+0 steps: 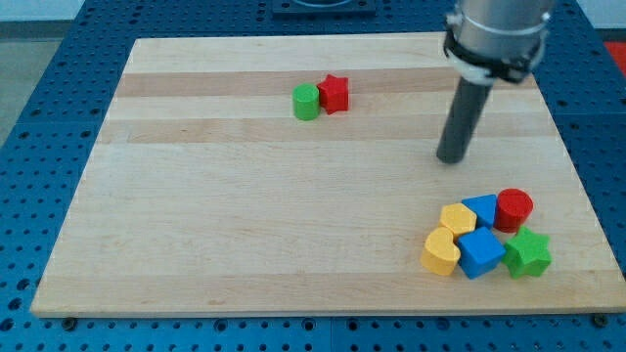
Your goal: Push the red star into the blue triangle
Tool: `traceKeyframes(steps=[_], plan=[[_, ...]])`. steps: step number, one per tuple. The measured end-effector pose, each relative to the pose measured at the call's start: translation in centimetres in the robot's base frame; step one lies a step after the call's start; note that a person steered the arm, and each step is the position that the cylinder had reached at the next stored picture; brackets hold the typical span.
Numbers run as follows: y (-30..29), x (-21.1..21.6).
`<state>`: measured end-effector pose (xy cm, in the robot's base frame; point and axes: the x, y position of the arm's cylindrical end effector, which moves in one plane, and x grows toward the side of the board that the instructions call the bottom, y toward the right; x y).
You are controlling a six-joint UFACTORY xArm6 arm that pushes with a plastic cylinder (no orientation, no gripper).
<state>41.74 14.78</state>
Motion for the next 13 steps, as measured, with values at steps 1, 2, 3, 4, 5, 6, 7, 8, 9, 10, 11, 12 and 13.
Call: traceKeyframes(steps=[1, 2, 3, 4, 5, 6, 7, 8, 9, 10, 11, 12, 13], plan=[[-1.5, -6.0], [-1.8, -8.1], [-1.8, -10.8], [-5.0, -13.8], [-13.8, -14.9], [-16.9, -12.8], [-13.9, -9.2], [-7.6, -7.9], [-5.6, -5.5], [-7.9, -6.1], [-13.4, -6.9], [-14.1, -5.2], [-10.2, -3.2]])
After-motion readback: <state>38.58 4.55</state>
